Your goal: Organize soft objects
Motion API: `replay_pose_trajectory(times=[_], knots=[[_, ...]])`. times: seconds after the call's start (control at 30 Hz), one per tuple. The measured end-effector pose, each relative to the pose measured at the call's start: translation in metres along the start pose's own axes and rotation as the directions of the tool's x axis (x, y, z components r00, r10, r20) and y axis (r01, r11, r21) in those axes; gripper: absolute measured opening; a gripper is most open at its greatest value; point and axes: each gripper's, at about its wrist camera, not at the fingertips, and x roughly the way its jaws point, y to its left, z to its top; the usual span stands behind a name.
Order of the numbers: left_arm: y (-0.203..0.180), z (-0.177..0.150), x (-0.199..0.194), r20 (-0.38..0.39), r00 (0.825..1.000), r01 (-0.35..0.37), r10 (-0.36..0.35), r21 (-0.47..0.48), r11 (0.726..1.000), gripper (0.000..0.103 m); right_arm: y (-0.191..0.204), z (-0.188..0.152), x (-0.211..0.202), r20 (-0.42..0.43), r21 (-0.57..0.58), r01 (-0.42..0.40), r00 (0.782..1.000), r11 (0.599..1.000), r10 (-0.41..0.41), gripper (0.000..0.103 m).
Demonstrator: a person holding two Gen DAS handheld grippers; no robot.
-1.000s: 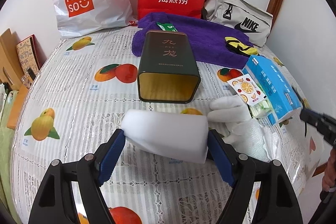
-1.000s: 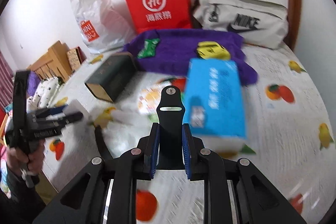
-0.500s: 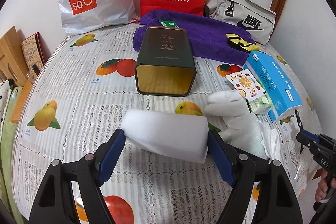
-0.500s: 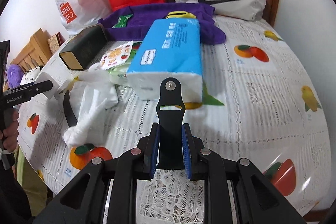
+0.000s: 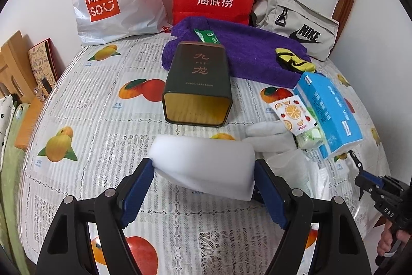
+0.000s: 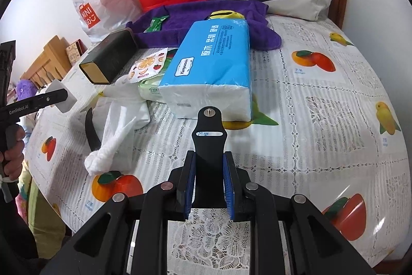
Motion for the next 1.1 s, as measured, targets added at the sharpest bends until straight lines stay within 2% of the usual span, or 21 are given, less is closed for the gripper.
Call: replay_pose_trajectory(times=[0.2,0.37,0.63,1.1], knots=[[0.003,0.010,-0.005,0.010,1.000,0.022,-0.022,-0.013,1.000,0.078,0.004,0.008,-0.007,-0.003,-0.014,0.008,1.000,1.000,-0.008,0.021],[0.005,0.019,-0.013,0.027,0.999,0.028,-0.027,-0.009,1.000,0.078,0.010,0.020,-0.022,0.028,-0.042,0.017,0.999,0.999,-0.015,0.021],[0.011,0.047,-0.025,0.075,0.997,0.034,-0.033,-0.014,0.999,0.078,0.019,0.055,-0.032,0.084,-0.066,0.014,0.996,0.998,-0.009,0.021],[0.011,0.106,-0.020,0.132,0.991,0.011,-0.013,0.012,1.000,0.078,0.019,0.117,-0.018,0.127,-0.080,0.025,0.992,0.997,-0.015,0.021]])
